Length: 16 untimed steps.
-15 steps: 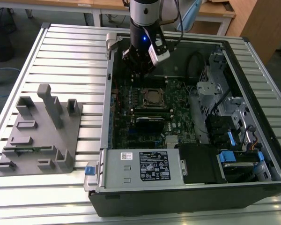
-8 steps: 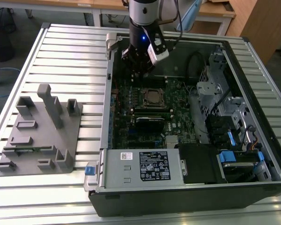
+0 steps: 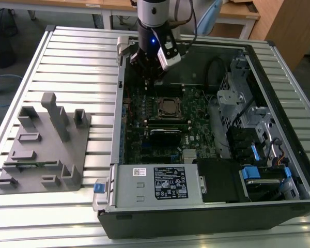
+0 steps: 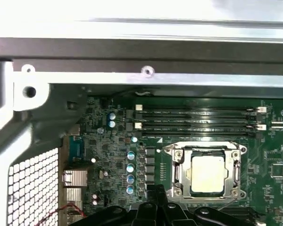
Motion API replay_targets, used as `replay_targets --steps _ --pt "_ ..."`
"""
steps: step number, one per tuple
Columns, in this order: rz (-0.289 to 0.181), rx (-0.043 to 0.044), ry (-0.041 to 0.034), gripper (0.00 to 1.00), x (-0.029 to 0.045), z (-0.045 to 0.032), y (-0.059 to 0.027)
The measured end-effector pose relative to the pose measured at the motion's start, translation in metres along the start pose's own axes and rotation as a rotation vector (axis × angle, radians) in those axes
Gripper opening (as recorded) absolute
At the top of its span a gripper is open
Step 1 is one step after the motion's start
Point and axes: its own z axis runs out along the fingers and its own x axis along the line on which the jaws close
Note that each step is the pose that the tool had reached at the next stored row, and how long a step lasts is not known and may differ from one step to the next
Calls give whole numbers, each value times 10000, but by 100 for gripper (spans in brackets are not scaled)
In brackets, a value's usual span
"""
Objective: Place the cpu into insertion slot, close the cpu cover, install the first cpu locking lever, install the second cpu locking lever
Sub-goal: 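Install the first cpu locking lever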
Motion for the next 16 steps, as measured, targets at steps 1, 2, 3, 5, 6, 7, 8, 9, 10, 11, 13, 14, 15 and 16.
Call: replay_targets --steps 1,2,3,5,6,7,8,9,10,11,13,14,15,16 --pt "-1 0 1 11 14 1 5" --pt "-1 1 1 11 28 2 12" --pt "-2 3 3 11 39 2 21" --pt "0 2 2 11 45 7 50" --pt "5 1 1 11 46 10 69" --pt "10 1 1 11 46 13 91" --pt "15 1 1 11 46 15 114" --pt "19 3 1 11 47 18 135" --pt "22 3 1 11 48 21 152" --pt "24 4 2 11 50 24 167" --pt "28 3 1 11 54 32 195" --pt "30 2 1 11 57 37 208" --pt "32 2 0 11 59 42 221" --pt "37 3 1 11 64 54 248"
